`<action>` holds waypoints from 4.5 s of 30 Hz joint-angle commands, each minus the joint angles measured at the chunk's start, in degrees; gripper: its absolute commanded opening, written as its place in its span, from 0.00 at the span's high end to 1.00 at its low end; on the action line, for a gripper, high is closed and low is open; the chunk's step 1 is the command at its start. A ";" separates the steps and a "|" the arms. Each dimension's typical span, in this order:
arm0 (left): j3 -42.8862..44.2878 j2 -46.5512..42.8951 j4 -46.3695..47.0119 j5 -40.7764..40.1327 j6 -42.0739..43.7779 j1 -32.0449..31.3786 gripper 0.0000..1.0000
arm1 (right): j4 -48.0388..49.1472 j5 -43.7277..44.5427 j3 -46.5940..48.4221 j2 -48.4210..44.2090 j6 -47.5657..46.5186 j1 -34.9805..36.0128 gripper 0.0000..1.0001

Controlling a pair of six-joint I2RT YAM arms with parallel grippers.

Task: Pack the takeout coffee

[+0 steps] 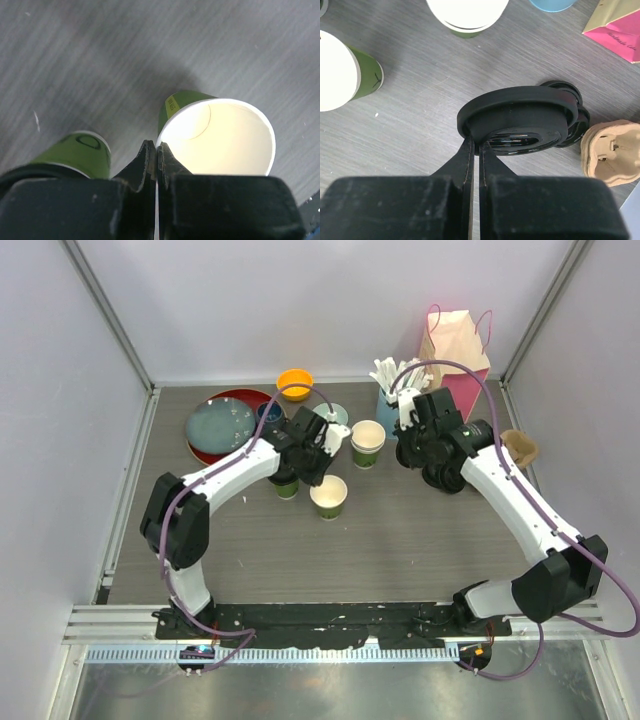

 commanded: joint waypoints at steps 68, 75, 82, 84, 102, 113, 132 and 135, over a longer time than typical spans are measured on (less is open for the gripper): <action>-11.16 -26.24 -8.40 17.93 3.20 27.43 0.41 | -38.08 0.21 40.00 35.89 -4.89 32.94 0.99; -11.16 -26.33 -8.14 17.84 3.11 27.43 0.41 | -38.08 0.13 40.79 37.56 -5.77 33.02 0.99; -11.43 -26.33 -8.22 18.02 3.11 27.35 0.41 | -37.82 0.92 41.49 39.23 -5.95 33.02 0.87; -11.51 -26.42 -8.14 18.10 3.29 27.43 0.41 | -37.64 0.66 41.58 39.49 -6.04 32.94 0.82; -11.69 -26.59 -7.87 18.80 3.47 27.43 0.41 | -36.41 0.56 44.92 41.25 -7.09 33.02 0.75; -11.69 -26.85 -8.31 18.98 3.90 27.43 0.41 | -36.23 -0.49 44.30 41.08 -7.53 33.02 0.94; -11.51 -26.68 -8.49 19.34 3.91 27.43 0.41 | -36.50 -6.37 46.33 41.34 -9.64 31.71 0.99; -11.60 -26.68 -8.49 19.42 3.99 27.35 0.41 | -36.23 -6.90 46.41 41.69 -9.64 30.74 0.99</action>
